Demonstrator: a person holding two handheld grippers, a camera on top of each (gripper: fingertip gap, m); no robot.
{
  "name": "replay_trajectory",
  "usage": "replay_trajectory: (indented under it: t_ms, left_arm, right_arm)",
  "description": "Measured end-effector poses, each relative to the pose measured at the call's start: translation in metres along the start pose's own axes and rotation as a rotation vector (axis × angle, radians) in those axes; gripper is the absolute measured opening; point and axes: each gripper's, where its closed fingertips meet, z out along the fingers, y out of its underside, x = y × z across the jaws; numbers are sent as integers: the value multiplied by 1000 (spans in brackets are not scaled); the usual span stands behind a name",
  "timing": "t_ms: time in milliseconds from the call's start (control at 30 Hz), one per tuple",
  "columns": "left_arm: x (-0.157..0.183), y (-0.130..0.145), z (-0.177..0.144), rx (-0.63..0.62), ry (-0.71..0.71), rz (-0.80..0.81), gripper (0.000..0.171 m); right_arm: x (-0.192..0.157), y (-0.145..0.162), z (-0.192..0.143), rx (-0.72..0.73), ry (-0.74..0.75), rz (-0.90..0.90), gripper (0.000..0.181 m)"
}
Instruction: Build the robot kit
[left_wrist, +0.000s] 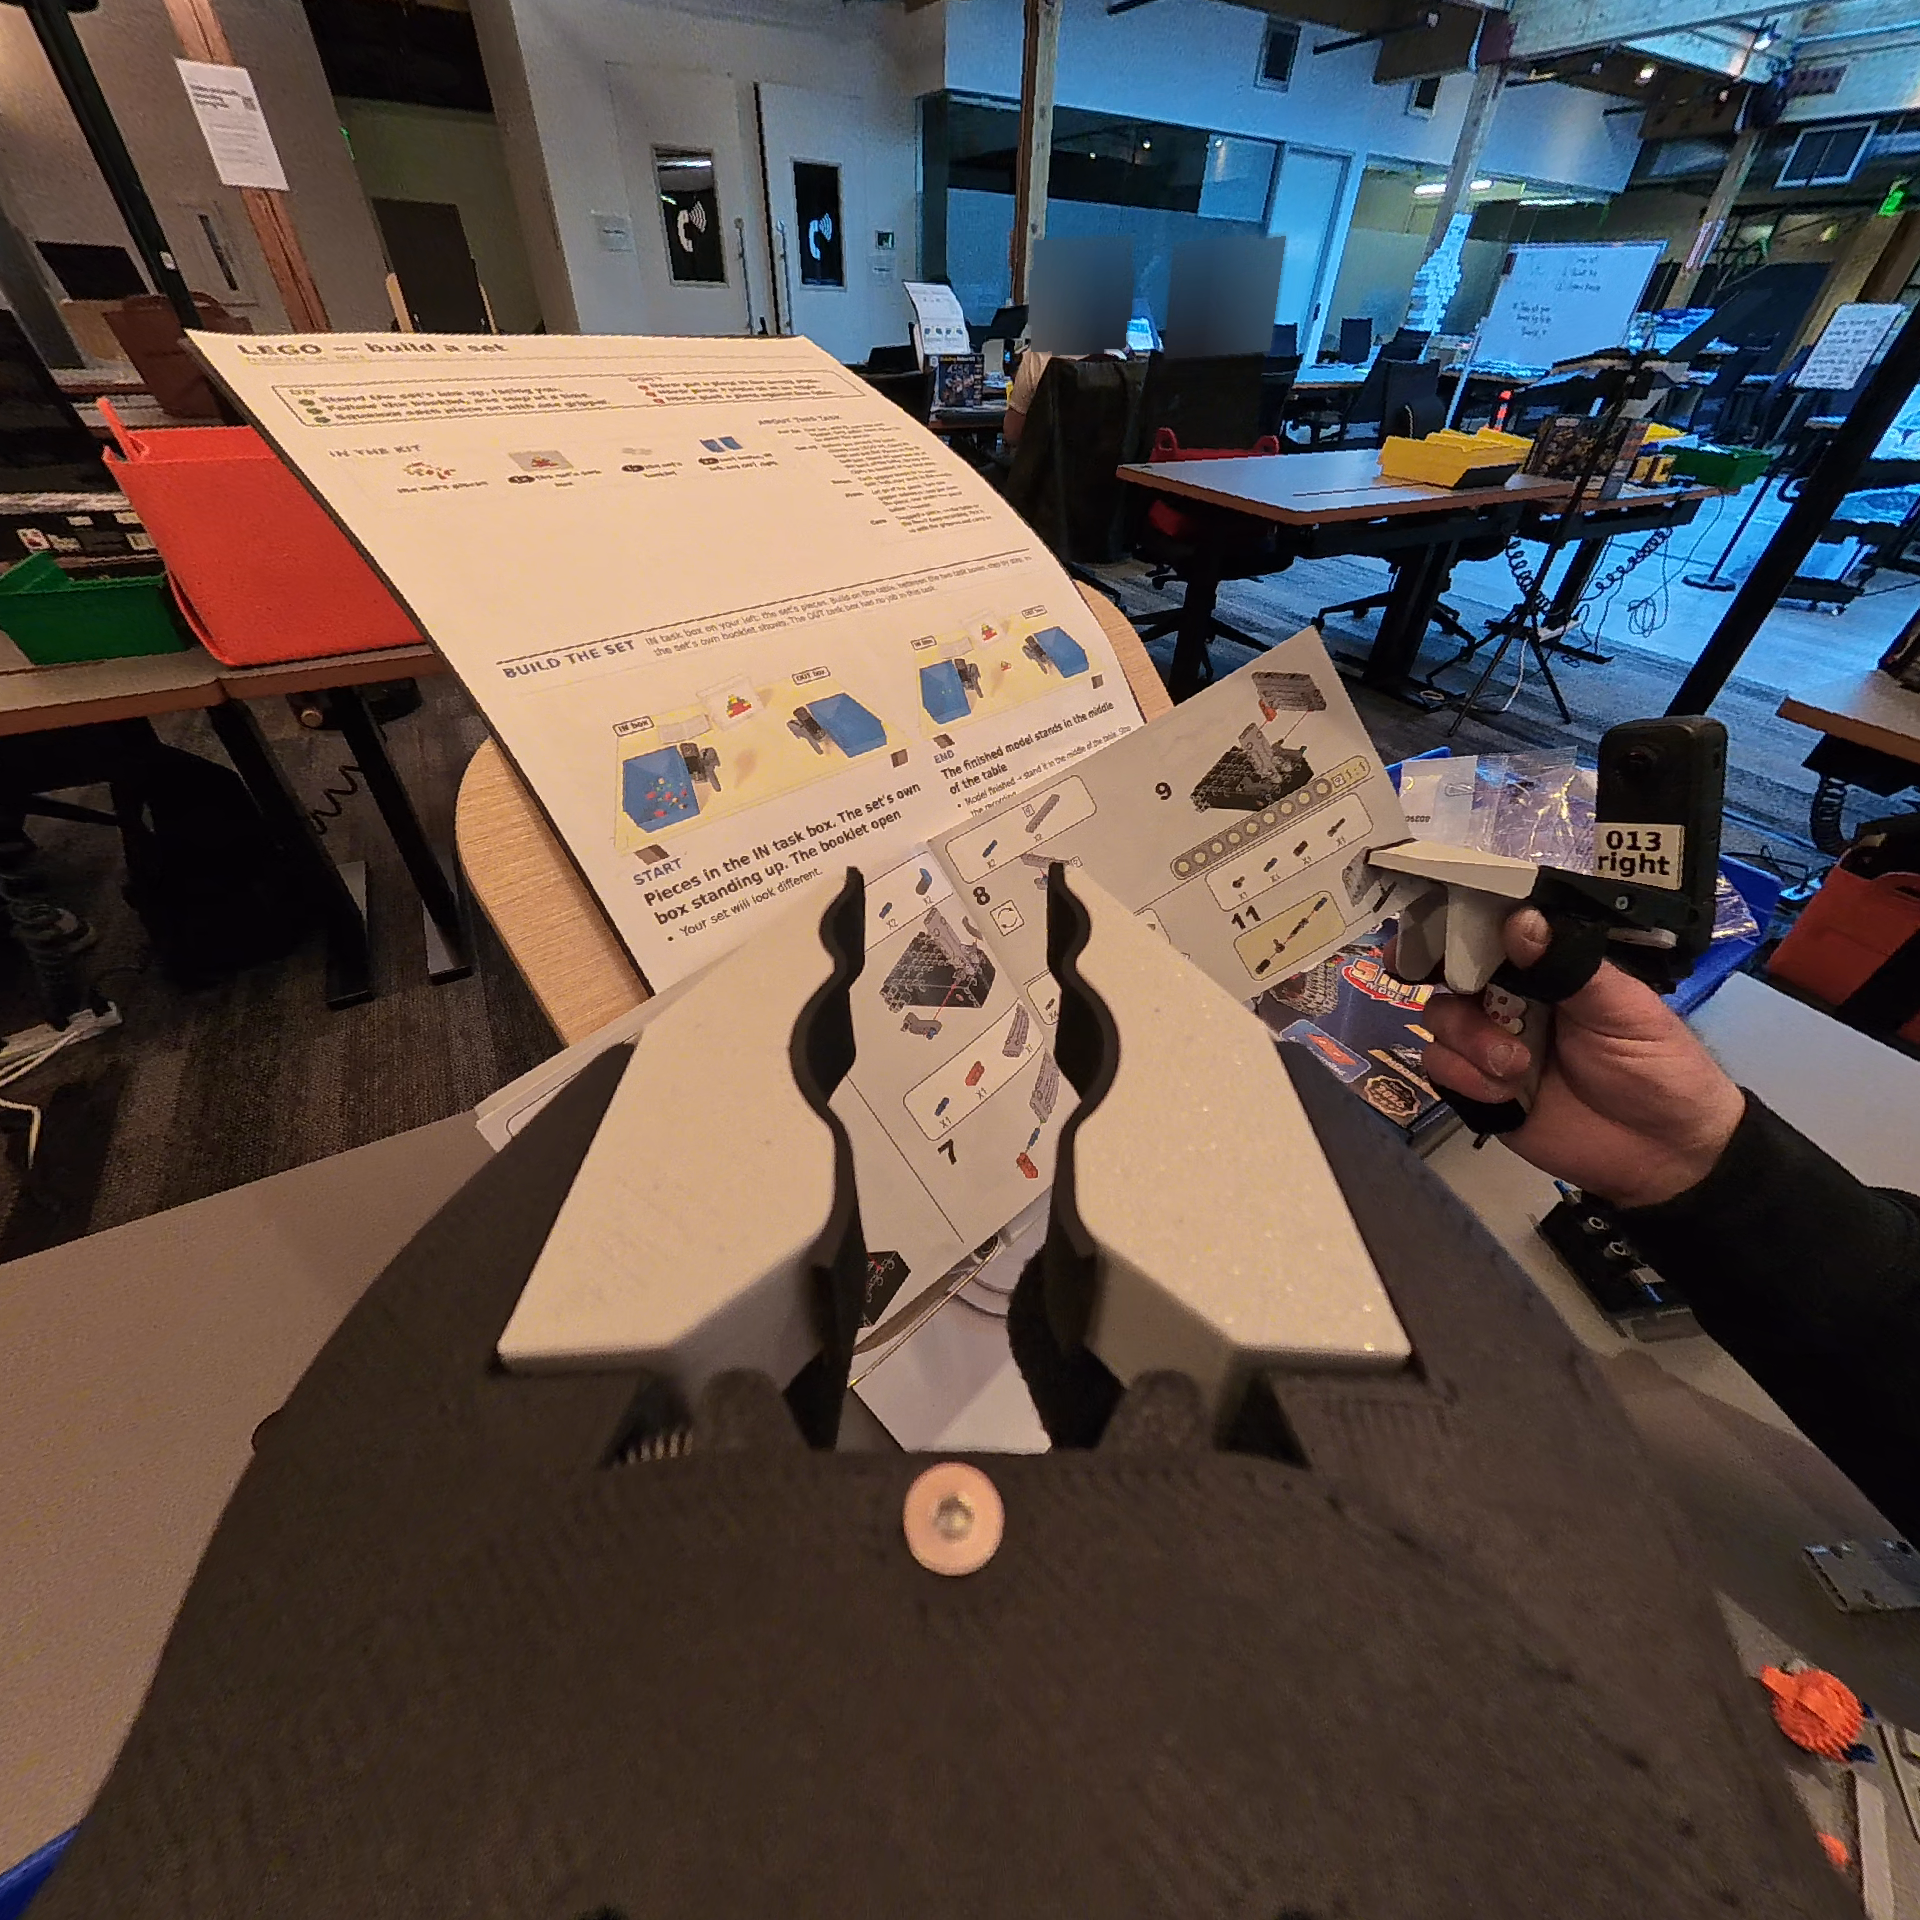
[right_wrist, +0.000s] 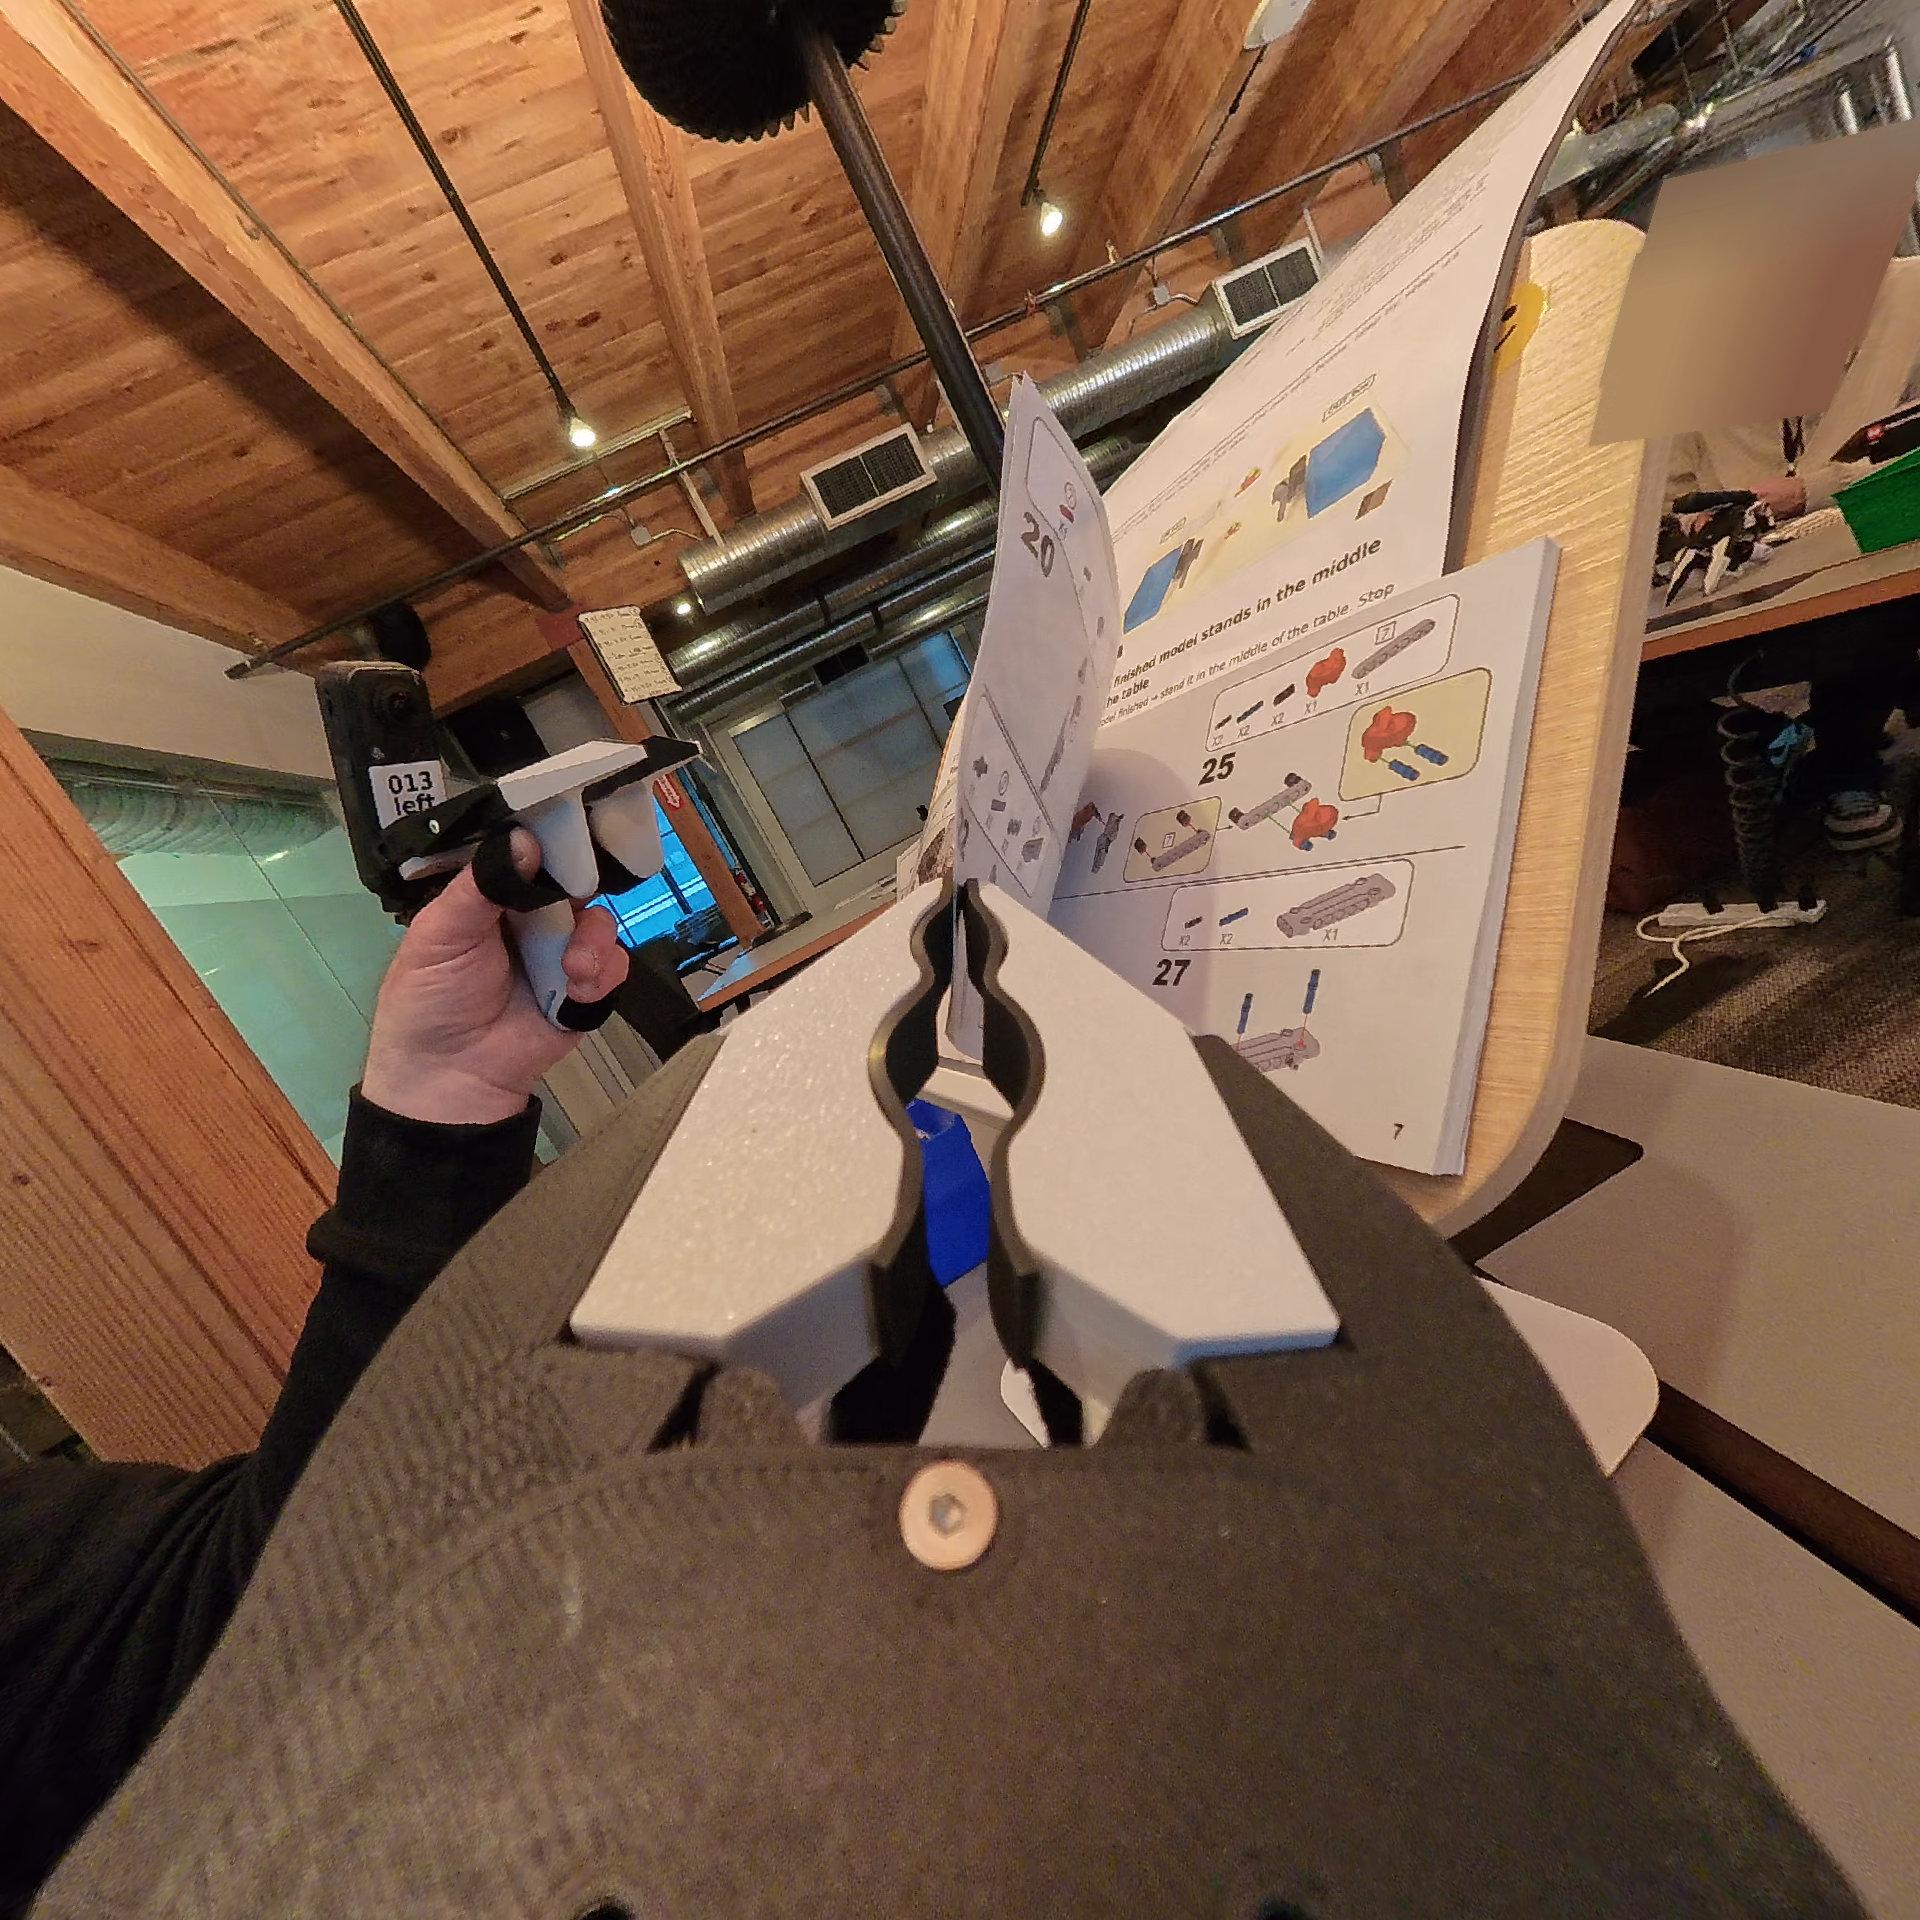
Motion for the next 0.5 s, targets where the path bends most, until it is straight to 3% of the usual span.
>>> replay_trajectory:
  t_ms: [500]
  left_arm:
    - [0, 0, 0, 0, 1, 2, 32]
  right_arm:
    - [0, 1, 2, -4, 16, -15, 0]
